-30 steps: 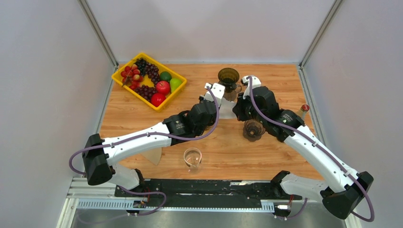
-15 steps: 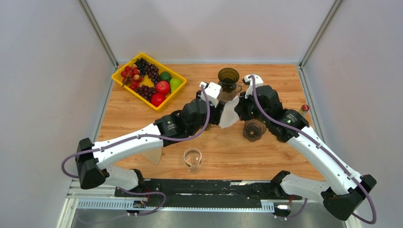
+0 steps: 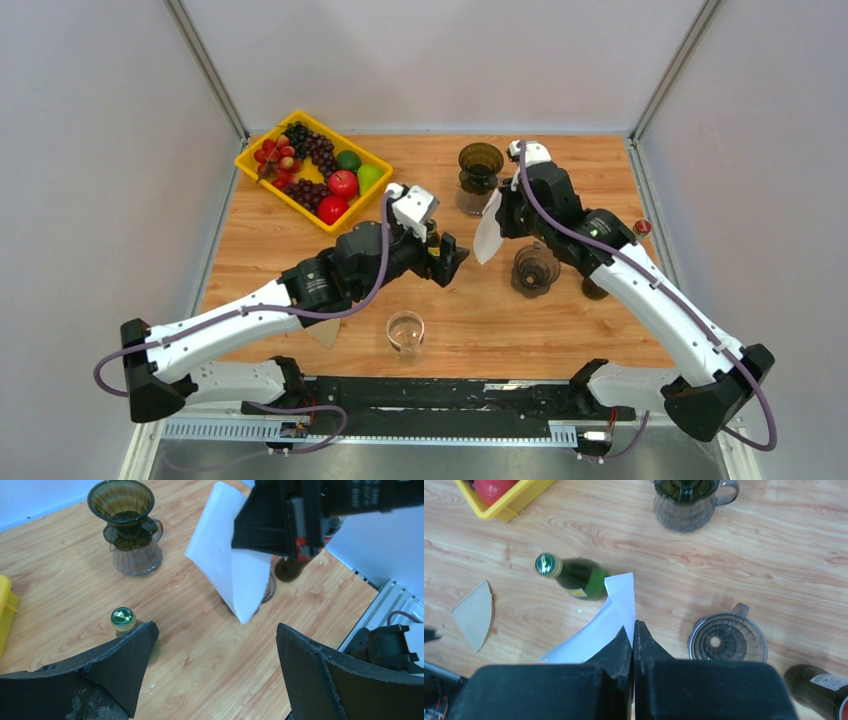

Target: Place the coffee filter in the dripper

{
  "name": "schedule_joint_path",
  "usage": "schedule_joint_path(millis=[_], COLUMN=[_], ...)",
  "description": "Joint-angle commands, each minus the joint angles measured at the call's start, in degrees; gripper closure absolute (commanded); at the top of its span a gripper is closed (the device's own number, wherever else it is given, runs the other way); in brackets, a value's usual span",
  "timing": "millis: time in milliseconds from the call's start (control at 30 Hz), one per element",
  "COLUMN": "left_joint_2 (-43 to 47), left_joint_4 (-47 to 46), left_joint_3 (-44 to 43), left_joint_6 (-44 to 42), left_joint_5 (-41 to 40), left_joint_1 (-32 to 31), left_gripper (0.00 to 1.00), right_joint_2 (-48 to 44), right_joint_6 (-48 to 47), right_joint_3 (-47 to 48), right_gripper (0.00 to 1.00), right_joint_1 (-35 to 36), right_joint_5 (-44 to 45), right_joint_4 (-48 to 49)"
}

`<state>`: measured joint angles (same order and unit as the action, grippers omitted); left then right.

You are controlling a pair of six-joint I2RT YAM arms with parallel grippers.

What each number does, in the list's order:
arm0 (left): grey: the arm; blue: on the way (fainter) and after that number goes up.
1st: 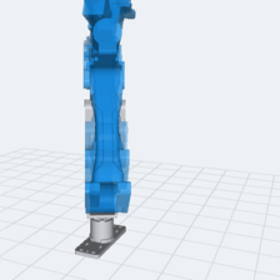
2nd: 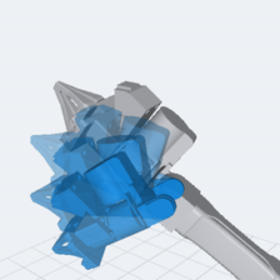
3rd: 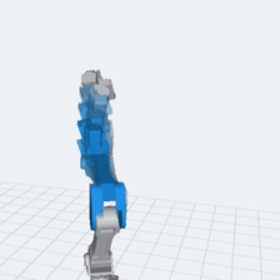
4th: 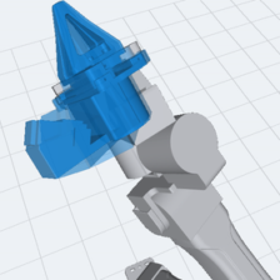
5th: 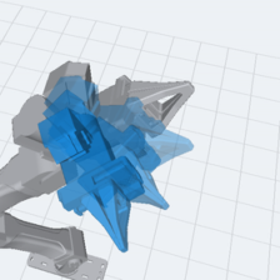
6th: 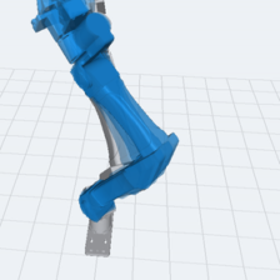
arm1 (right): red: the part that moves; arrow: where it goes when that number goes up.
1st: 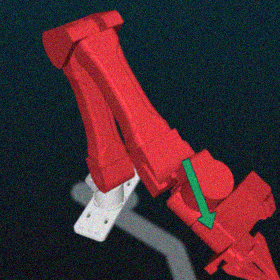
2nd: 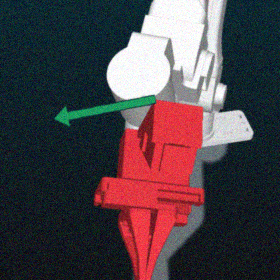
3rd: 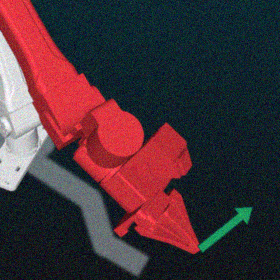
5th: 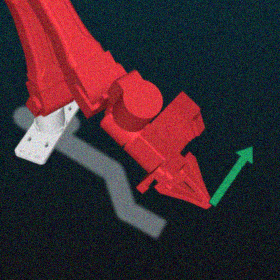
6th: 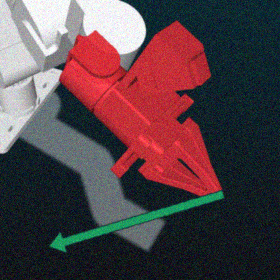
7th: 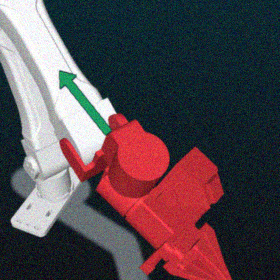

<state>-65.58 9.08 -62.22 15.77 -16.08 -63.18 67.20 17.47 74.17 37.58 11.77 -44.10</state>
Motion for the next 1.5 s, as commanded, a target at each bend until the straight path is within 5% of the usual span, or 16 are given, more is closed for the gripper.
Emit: schedule_joint_path(millis=[0,333,667,1333,1467], left_joint_2=[5.9,15.3,17.0,15.6,15.2], left_joint_4=[-3.2,1.7,5.0,6.2,6.4], left_joint_3=[2.8,9.0,11.5,12.0,11.7], left_joint_6=[0.8,3.1,7.7,9.1,9.2], left_joint_5=[-3.7,-24.3,-21.9,-18.7,-18.4], left_joint_1=[0.1,1.2,9.9,14.3,14.5], left_gripper=[0.00,0.00,0.00,0.00,0.00], right_joint_2=[4.2,23.4,37.5,49.7,50.0], right_joint_6=[-0.7,-6.8,-9.7,-12.1,-12.2], right_joint_3=[7.2,25.8,38.2,46.5,47.9], right_gripper=[1.00,1.00,1.00,1.00,0.89], right_joint_1=[-3.0,-12.5,-15.9,-17.8,-18.0], right_joint_5=[1.8,-4.3,-7.8,-6.2,-5.7], right_joint_4=[0.1,-0.2,-2.9,-8.0,-8.4])
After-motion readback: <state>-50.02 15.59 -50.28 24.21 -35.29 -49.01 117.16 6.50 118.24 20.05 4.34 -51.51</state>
